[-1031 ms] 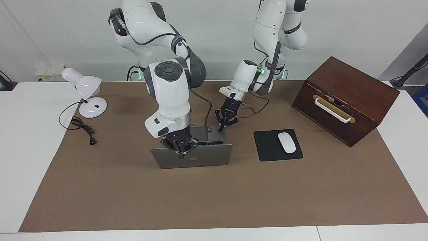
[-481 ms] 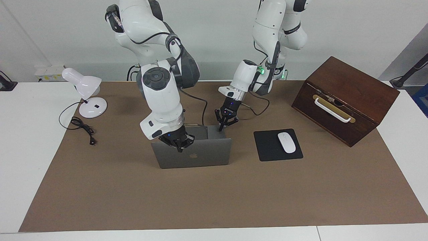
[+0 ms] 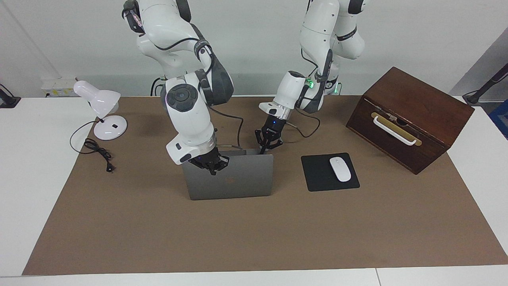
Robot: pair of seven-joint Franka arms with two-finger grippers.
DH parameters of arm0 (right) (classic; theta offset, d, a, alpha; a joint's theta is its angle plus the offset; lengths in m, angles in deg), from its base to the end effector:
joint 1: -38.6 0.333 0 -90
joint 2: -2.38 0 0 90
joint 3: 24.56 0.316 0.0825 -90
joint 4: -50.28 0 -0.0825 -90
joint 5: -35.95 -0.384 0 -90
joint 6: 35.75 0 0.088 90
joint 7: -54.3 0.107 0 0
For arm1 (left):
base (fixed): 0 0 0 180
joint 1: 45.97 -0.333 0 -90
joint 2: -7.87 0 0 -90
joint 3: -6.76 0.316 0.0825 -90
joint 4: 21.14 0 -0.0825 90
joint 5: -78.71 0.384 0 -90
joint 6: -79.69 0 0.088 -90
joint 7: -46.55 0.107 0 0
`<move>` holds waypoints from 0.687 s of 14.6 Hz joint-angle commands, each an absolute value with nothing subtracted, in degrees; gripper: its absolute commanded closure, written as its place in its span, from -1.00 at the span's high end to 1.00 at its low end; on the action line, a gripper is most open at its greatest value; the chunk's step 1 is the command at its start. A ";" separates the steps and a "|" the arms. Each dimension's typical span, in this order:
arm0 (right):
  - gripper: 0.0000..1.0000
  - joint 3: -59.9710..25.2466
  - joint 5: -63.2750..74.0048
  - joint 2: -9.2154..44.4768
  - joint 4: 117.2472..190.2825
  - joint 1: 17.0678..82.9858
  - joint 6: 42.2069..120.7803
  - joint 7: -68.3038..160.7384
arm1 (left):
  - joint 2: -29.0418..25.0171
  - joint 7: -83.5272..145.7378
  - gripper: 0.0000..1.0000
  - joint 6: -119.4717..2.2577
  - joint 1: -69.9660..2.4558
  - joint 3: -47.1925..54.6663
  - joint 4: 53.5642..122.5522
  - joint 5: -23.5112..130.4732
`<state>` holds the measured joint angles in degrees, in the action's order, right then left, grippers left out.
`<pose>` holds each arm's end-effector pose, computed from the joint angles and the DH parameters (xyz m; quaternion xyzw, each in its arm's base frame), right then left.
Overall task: Close laptop with both arms
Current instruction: 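Hold the laptop base with the left gripper while the right gripper reaches the lid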
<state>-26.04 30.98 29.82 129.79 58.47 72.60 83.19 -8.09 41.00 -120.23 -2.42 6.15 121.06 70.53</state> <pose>0.6620 0.2303 0.4379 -0.9940 0.1030 0.0029 0.0374 0.3859 -0.3511 0.2667 0.9033 -0.2401 0.3214 0.1516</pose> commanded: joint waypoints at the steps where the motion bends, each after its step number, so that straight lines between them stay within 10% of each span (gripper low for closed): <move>1: -1.00 -25.09 29.63 27.16 136.31 57.50 76.38 81.20 | -11.82 42.24 -1.00 -121.05 -1.94 7.20 120.89 70.36; 10: -1.00 -25.09 29.63 27.16 139.83 57.41 80.52 80.50 | -11.99 42.24 -1.00 -121.05 -1.94 7.20 120.89 70.36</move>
